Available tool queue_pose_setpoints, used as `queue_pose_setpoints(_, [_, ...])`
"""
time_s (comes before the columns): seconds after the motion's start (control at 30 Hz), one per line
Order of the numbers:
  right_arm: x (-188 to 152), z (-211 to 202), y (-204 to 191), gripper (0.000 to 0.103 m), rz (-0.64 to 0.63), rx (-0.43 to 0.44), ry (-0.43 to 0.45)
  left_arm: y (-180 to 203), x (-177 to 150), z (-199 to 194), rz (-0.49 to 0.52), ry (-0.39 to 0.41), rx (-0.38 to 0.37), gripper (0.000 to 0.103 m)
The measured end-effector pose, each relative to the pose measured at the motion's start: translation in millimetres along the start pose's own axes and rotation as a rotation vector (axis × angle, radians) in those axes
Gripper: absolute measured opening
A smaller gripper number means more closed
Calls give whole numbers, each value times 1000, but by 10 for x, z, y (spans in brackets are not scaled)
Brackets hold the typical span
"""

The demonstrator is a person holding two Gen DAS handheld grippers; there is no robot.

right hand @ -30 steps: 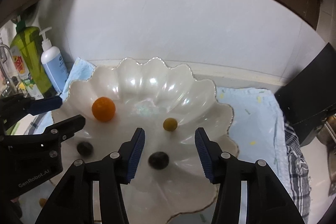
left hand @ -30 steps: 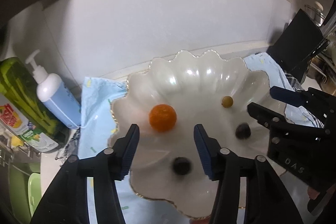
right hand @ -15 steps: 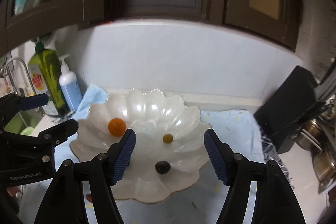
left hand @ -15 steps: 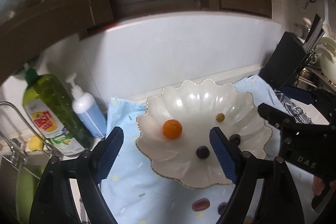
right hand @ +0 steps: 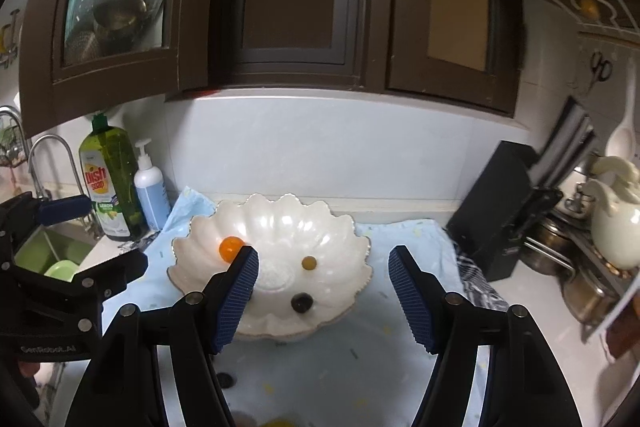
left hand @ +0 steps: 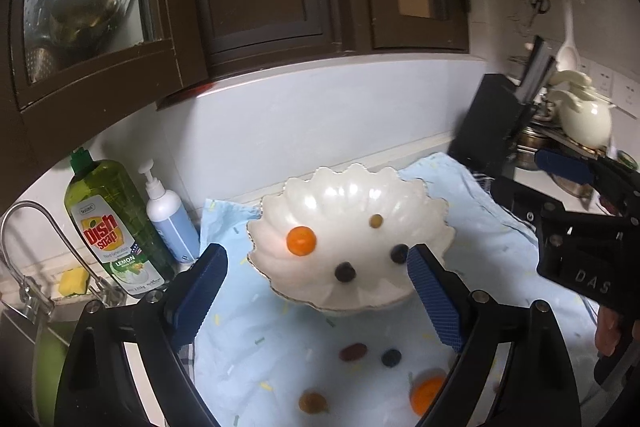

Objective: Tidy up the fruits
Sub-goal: 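Withdraw both open tools from the bowl back over the remaining fruits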

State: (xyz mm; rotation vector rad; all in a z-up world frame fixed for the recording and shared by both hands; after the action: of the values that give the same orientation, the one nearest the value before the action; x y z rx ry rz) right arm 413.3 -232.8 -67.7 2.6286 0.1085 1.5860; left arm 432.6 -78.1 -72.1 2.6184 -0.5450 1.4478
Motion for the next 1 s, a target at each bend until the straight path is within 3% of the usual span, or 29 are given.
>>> queue_pose_setpoints(0.53, [-374, -794, 29, 69, 47, -98, 0, 371, -299, -523, 139, 16, -137, 92])
queue_pose_setpoints(1.0, [-913, -1005, -56, 69, 85, -151, -83, 583, -743, -561, 198, -37, -262, 92])
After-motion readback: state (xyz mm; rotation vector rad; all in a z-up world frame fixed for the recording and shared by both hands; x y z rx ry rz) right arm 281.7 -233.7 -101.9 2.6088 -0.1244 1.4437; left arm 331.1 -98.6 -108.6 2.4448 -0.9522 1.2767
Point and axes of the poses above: each gripper's, at about its wrist camera, not at the fingertips, and z roughly the way its jaws point, y to its right, x to its top, the point moved 8 cm from there along z, roughly the way its jaws point, and after that the axes turned 2 degrees about -z, right-handed, at the moved point
